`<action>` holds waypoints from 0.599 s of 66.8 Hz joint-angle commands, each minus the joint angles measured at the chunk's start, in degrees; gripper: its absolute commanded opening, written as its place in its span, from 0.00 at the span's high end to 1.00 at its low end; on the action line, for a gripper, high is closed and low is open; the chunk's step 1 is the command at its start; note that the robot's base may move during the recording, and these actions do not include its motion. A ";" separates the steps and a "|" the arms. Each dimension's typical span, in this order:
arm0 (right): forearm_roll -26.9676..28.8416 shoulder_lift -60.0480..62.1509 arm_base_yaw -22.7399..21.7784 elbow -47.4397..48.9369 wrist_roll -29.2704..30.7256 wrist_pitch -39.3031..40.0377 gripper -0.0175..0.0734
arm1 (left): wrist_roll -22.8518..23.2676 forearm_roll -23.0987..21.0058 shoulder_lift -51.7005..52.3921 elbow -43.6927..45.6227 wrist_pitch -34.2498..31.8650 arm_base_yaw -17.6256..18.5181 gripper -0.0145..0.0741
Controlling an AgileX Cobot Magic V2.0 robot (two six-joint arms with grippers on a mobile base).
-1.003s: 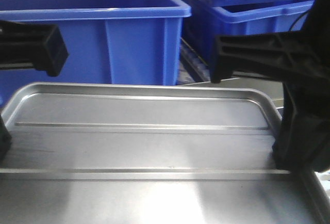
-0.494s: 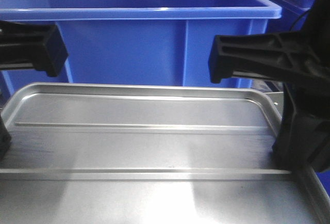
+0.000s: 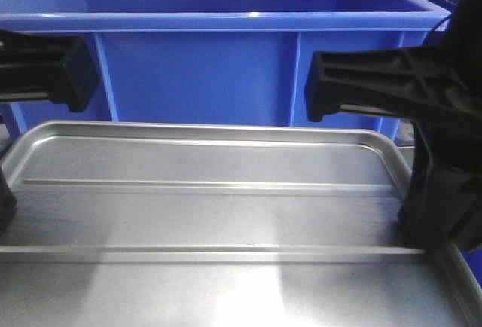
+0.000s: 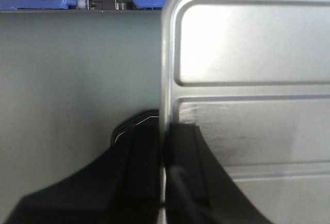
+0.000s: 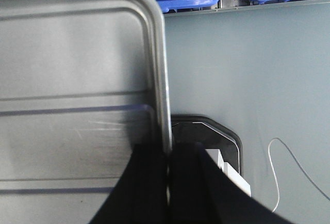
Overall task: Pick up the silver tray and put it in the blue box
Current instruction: 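Carry the tray with both grippers up to the blue bin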
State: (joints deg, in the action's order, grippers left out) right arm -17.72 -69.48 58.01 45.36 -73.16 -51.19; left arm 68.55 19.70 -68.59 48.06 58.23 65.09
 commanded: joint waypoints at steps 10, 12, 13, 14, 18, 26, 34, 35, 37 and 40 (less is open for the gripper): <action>-1.49 1.52 0.31 1.63 -0.23 2.77 0.75 | 0.38 0.34 1.25 1.56 -1.67 0.52 0.85; -1.49 1.52 0.31 1.63 -0.23 2.77 0.75 | 0.38 0.34 1.25 1.56 -1.67 0.52 0.85; -1.49 1.52 0.31 1.63 -0.23 2.77 0.75 | 0.38 0.34 1.25 1.56 -1.67 0.52 0.85; -1.49 1.52 0.31 1.63 -0.23 2.77 0.75 | 0.38 0.34 1.25 1.56 -1.67 0.52 0.85; -1.49 1.52 0.31 1.63 -0.23 2.77 0.75 | 0.38 0.34 1.25 1.56 -1.67 0.52 0.85; -1.49 1.52 0.31 1.63 -0.23 2.77 0.75 | 0.38 0.34 1.25 1.56 -1.67 0.52 0.85; -1.49 1.52 0.31 1.63 -0.23 2.77 0.75 | 0.38 0.34 1.25 1.56 -1.67 0.52 0.85; -1.49 1.52 0.31 1.63 -0.23 2.77 0.75 | 0.38 0.34 1.25 1.56 -1.67 0.52 0.85; -1.49 1.52 0.31 1.63 -0.23 2.77 0.75 | 0.38 0.34 1.25 1.56 -1.67 0.52 0.85; -1.49 1.52 0.31 1.63 -0.23 2.77 0.75 | 0.38 0.34 1.25 1.56 -1.67 0.52 0.85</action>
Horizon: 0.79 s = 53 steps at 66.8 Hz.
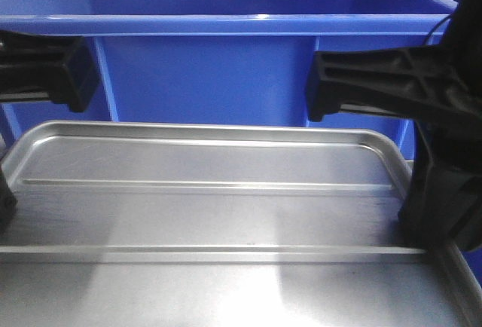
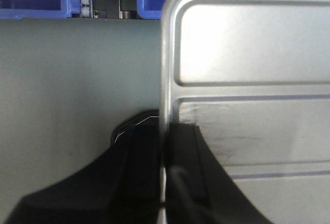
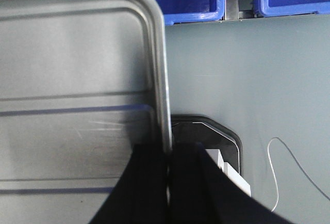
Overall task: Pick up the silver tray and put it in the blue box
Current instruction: 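Carry the tray with both grippers up to the blue bin, then raise the tray over the bin rim and lower it inside with both grippers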
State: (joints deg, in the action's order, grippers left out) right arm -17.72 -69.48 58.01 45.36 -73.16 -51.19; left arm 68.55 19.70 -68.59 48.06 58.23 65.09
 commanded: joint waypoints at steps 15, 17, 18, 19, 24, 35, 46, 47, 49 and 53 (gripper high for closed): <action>-1.49 1.52 0.31 1.63 -0.23 2.77 0.75 | 0.38 0.34 1.25 1.56 -1.67 0.52 0.85; -1.49 1.52 0.31 1.63 -0.23 2.77 0.75 | 0.38 0.34 1.25 1.56 -1.67 0.52 0.85; -1.49 1.52 0.31 1.63 -0.23 2.77 0.75 | 0.38 0.34 1.25 1.56 -1.67 0.52 0.85; -1.49 1.52 0.31 1.63 -0.23 2.77 0.75 | 0.38 0.34 1.25 1.56 -1.67 0.52 0.85; -1.49 1.52 0.31 1.63 -0.23 2.77 0.75 | 0.38 0.34 1.25 1.56 -1.67 0.52 0.85; -1.54 1.52 0.31 1.63 -0.23 2.77 0.75 | 0.38 0.34 1.25 1.56 -1.67 0.52 0.85; -1.51 1.52 0.31 1.63 -0.17 2.83 0.75 | 0.38 0.80 1.25 1.56 -1.83 0.52 0.85; -1.51 1.52 0.31 1.63 -0.17 2.83 0.75 | 0.38 1.02 1.25 1.56 -1.83 0.52 0.85; -1.51 1.52 0.31 1.63 -0.05 2.87 0.75 | 0.38 1.72 1.25 1.56 -1.83 0.52 0.85; -1.51 1.52 0.31 1.89 1.18 2.85 0.75 | 0.38 2.28 1.25 1.67 -1.83 0.52 0.85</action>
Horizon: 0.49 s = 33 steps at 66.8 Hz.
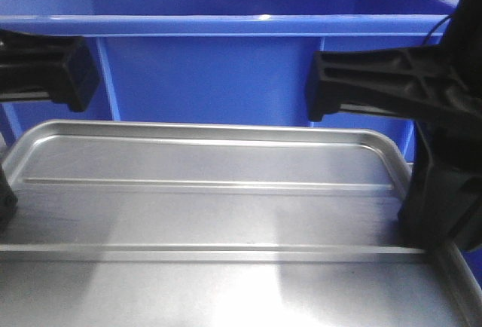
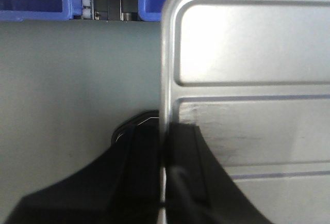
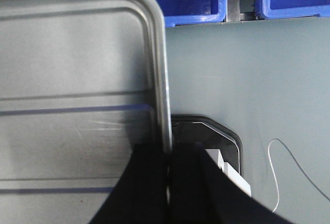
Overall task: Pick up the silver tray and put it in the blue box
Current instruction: 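Raise the tray over the bin rim and lower it inside with both grippers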
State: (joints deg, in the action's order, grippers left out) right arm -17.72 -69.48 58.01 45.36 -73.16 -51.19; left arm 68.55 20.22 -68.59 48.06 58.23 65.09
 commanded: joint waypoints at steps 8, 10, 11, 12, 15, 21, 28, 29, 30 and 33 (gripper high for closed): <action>-1.51 1.52 0.31 4.91 4.26 -0.17 0.75 | 0.38 -0.84 1.25 3.70 -1.62 -0.22 0.85; -1.51 1.52 0.31 6.15 5.03 -1.43 0.75 | 0.07 -1.07 1.25 4.44 -1.72 -0.55 0.85; -1.51 1.52 0.31 6.80 5.53 -1.89 0.75 | -0.43 -1.08 1.25 4.83 -1.83 -0.73 0.85; -1.57 1.52 0.26 7.46 5.77 -2.08 0.75 | -0.77 -1.08 1.25 5.19 -1.84 -0.91 0.85; -1.56 1.52 0.18 9.50 7.63 -3.15 0.75 | -3.29 -0.87 1.25 6.25 -2.06 -1.38 0.85; -1.56 1.52 -0.42 13.34 10.79 -4.05 0.75 | -7.21 -0.87 1.25 9.44 -2.06 -2.87 0.85; -1.51 1.37 -2.21 18.28 14.21 -4.05 0.75 | -11.01 -0.76 1.25 13.12 -2.29 -5.68 0.85; -1.51 1.39 -2.36 18.59 14.37 -4.05 0.75 | -11.35 -0.76 1.25 13.39 -2.40 -5.91 0.85; -1.51 1.29 -2.70 19.23 14.78 -4.05 0.75 | -12.39 -0.76 1.25 13.93 -2.53 -6.37 0.85; -1.51 0.98 -3.77 21.10 16.20 -4.11 0.75 | -14.14 -0.76 1.25 15.47 -3.43 -7.90 0.85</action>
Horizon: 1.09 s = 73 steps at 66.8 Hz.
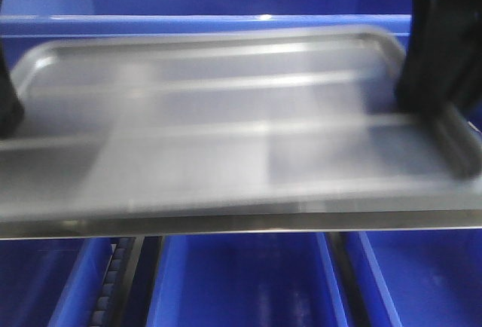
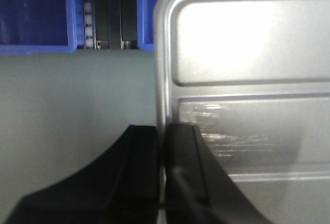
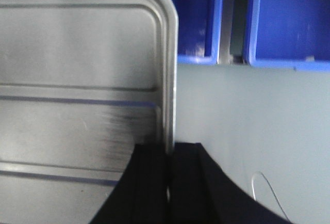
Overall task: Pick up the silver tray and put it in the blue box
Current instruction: 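Raise the tray over the bin rim and lower it inside with both grippers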
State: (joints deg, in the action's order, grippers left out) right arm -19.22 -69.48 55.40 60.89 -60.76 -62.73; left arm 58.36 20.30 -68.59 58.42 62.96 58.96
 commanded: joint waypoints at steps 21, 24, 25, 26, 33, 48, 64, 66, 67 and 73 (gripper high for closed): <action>2.56 -5.25 -8.57 20.87 14.77 7.50 0.75 | -20.48 -5.51 -2.33 17.41 -12.19 -12.36 0.85; 2.84 -6.48 -9.43 22.85 15.54 7.88 0.75 | -21.35 -5.51 -3.59 19.37 -13.08 -13.52 0.85; 2.82 -6.89 -9.71 23.45 15.82 7.97 0.75 | -21.52 -5.51 -4.01 20.02 -13.43 -13.91 0.85; 2.91 -7.27 -9.97 24.05 16.11 8.23 0.75 | -21.60 -5.51 -4.45 20.67 -13.80 -14.32 0.85; 2.96 -10.25 -11.97 28.03 18.11 10.23 0.75 | -24.47 -6.68 -7.83 25.12 -16.62 -17.08 0.85; 5.09 -17.44 -17.40 35.48 23.58 14.13 0.75 | -29.95 -9.18 -14.80 32.80 -19.98 -22.23 0.84; 5.26 -22.69 -22.33 36.88 24.16 21.60 0.75 | -29.95 -8.77 -19.61 34.39 -26.11 -26.45 0.84; 5.26 -23.09 -22.77 36.88 24.16 22.41 0.75 | -29.95 -8.54 -20.28 34.39 -26.11 -26.81 0.84; 5.26 -23.28 -22.96 36.88 24.16 22.49 0.75 | -29.95 -8.31 -20.35 34.39 -26.11 -26.99 0.84; 5.21 -24.10 -23.71 36.88 24.16 22.85 0.75 | -29.95 -8.23 -21.29 34.39 -25.89 -28.30 0.84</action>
State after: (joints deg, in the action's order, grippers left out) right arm -18.55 -95.52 31.13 95.07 -37.75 -51.27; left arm 28.57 17.74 -91.42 90.30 46.35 30.26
